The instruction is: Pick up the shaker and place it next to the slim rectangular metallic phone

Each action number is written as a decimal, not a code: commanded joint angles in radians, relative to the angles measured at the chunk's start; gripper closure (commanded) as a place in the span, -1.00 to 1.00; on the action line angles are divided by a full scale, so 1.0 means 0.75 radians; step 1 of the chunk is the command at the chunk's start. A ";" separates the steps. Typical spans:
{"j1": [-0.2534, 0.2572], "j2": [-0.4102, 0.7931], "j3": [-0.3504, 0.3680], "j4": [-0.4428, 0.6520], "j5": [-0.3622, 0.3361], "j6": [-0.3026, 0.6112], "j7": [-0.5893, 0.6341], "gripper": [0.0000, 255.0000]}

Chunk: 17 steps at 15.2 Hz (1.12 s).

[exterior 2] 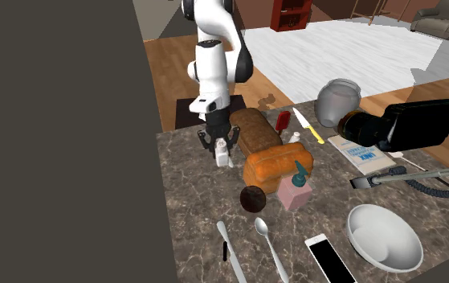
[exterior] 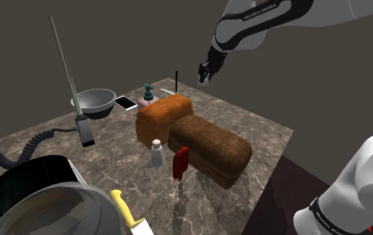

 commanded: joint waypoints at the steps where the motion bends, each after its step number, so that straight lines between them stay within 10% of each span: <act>1: 0.024 0.063 0.022 0.078 -0.011 -0.013 0.057 1.00; 17: 0.200 0.749 0.109 1.077 -0.086 -0.322 0.402 1.00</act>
